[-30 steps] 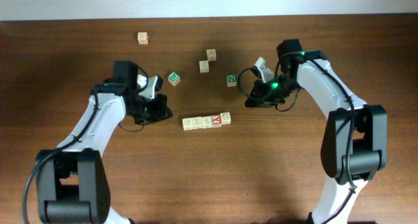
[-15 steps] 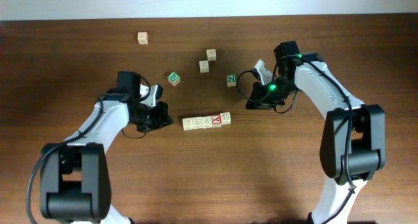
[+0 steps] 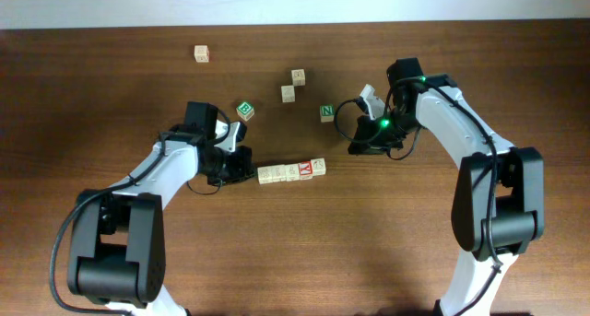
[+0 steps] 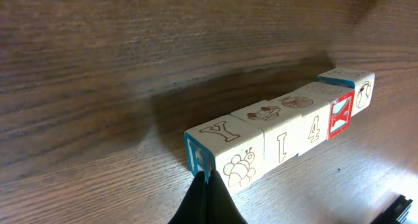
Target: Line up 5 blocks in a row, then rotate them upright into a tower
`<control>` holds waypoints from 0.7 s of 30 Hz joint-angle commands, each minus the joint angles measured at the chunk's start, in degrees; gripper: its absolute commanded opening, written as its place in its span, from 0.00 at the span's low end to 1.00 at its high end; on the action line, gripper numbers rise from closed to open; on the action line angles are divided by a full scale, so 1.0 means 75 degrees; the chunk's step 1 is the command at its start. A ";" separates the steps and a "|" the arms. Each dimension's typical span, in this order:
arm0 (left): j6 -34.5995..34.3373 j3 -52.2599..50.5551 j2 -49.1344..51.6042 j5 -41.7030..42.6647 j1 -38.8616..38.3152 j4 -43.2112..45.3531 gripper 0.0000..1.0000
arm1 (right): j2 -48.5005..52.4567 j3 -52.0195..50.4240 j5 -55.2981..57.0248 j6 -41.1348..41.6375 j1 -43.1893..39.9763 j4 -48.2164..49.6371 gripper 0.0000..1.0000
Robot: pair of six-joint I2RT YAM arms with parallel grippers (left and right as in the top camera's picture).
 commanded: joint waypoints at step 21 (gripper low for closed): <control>-0.0076 -0.0058 0.0055 -0.0734 -0.0277 0.0047 0.00 | 0.0032 -0.0055 0.0079 0.0058 0.0050 0.0032 0.04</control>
